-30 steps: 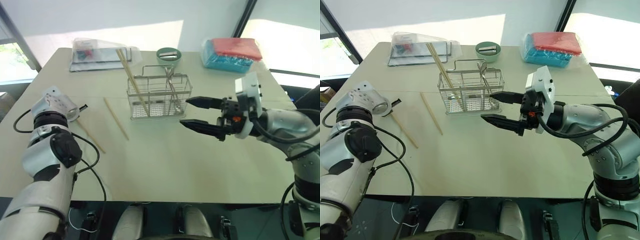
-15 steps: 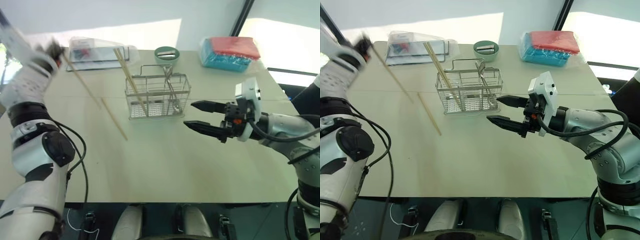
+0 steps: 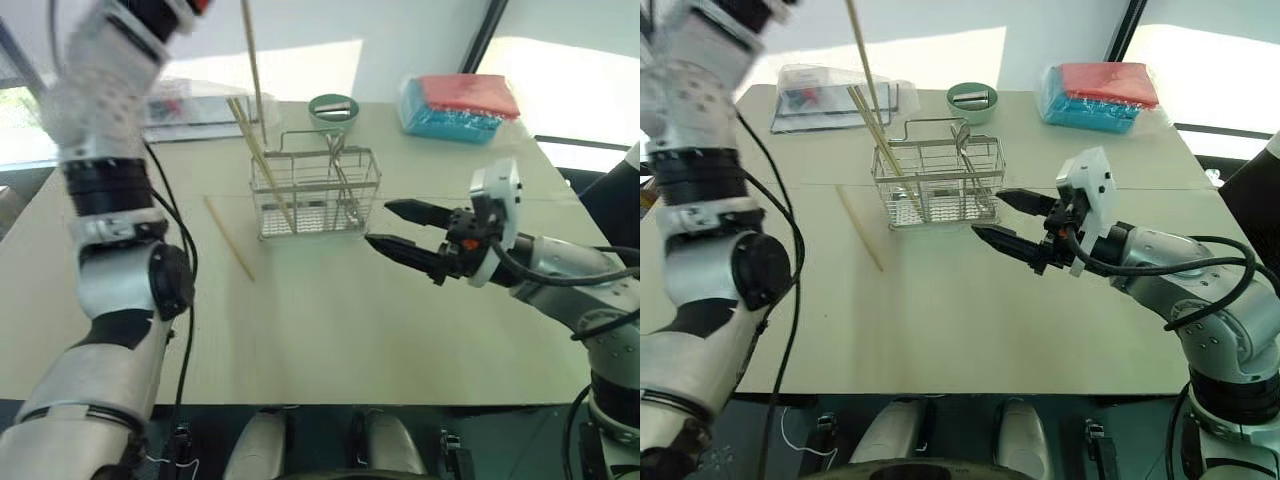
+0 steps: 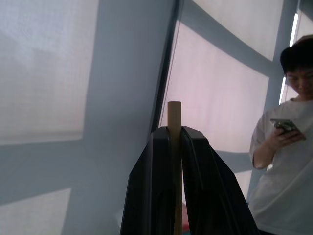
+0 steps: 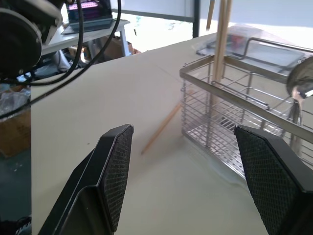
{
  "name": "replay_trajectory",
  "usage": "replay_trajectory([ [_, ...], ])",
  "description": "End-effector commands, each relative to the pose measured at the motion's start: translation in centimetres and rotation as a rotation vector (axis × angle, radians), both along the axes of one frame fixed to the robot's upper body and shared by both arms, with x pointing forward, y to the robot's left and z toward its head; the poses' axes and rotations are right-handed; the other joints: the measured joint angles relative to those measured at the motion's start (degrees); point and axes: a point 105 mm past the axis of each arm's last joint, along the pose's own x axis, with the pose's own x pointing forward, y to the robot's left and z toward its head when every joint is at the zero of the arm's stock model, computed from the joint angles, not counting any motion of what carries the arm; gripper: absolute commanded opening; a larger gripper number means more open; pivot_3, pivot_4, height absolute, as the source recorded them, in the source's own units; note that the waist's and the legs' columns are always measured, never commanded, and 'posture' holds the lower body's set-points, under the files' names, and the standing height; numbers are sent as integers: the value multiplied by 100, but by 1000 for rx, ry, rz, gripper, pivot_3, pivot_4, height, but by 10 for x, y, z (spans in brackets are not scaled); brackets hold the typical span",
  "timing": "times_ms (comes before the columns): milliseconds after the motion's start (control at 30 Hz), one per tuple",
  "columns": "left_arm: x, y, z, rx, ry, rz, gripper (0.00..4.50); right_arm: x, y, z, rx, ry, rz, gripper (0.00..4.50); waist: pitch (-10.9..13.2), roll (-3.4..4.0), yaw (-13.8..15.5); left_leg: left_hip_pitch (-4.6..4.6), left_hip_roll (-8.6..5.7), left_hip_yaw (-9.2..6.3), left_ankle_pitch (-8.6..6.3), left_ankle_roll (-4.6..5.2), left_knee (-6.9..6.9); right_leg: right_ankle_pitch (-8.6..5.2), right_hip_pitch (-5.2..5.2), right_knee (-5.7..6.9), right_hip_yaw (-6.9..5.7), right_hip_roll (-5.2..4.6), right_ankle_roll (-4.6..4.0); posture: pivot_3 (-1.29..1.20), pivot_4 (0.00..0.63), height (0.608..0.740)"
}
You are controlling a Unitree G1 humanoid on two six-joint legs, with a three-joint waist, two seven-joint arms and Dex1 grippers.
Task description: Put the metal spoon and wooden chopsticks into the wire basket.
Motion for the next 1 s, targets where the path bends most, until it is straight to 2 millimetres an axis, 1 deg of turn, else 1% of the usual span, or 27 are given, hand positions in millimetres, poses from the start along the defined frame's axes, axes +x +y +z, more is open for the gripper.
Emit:
replay_trajectory([
  [33, 2, 0, -5, 57, -58, 30, 12, -7, -2, 15, 31, -63, -15, 3397, 1, 0, -64, -2, 2, 0, 0, 0, -1, 0, -3, 0, 0, 2, 0, 0, 150, 667],
  [233, 16, -14, -45, 143, -28, 36, 12, -6, -6, 19, 41, -62, -48, 3397, 1, 0, -78, -2, 2, -2, -7, 13, 4, 0, 3, -2, 0, 1, -1, 0, 150, 667],
  [367, 22, -16, -71, 143, 27, 45, 12, -5, -8, 18, 40, -60, -63, 3397, 1, 1, -78, -2, 1, -3, -8, 15, 5, 0, 4, -3, 0, -1, -1, 0, 150, 667],
  [467, 22, -17, -86, 136, 56, 49, 12, -5, -9, 17, 39, -58, -66, 3397, 1, 0, -78, -3, 1, -4, -9, 17, 5, 0, 3, -3, 0, -1, -1, 0, 150, 667],
  [567, 19, -17, -94, 104, 85, 40, 1190, -3, -12, 17, 40, -56, -71, 3397, 1, 0, -77, -5, 1, -4, -9, 18, 5, 0, 2, -3, 0, -1, -1, 0, 150, 667],
  [600, 17, -17, -94, 99, 87, 33, 1667, -2, -13, 18, 42, -55, -73, 3397, 1, 0, -77, -5, 1, -4, -9, 18, 5, 0, 2, -4, 0, -1, -1, 0, 150, 667],
  [667, 12, -18, -93, 94, 86, 20, 2807, 1, -15, 18, 43, -53, -77, 3397, 1, 0, -78, -5, 1, -4, -9, 18, 5, 0, 3, -3, 0, -1, -1, 0, 150, 667],
  [700, 9, -18, -91, 93, 85, 16, 3234, 2, -15, 18, 43, -52, -77, 3397, 1, 0, -78, -5, 1, -4, -9, 18, 5, 0, 3, -3, 0, -1, -1, 0, 150, 667],
  [767, 6, -13, -87, 88, 89, 29, 4413, 3, -14, 18, 41, -52, -72, 3397, 1, 0, -78, -4, 1, -5, -10, 18, 5, 0, 3, -4, 0, -1, -1, 0, 150, 667],
  [900, 2, 0, -72, 73, 87, 76, 4467, 5, -11, 17, 40, -47, -61, 3397, 1, 1, -85, -3, 1, -5, -10, 18, 5, 0, 3, -3, 0, 0, -1, 0, 150, 667],
  [967, 0, 13, -55, 41, 77, 130, 4467, 7, -9, 16, 34, -47, -52, 3397, 1, 1, -86, -2, 3, -5, -10, 18, 4, -1, 2, -3, 1, 3, -1, 0, 150, 667],
  [1000, 1, 23, -47, 9, 86, 170, 4467, 7, -8, 15, 30, -48, -46, 3397, 1, 1, -85, -3, 3, -6, -9, 18, 4, -1, 1, -2, 0, 4, -1, 0, 150, 667],
])
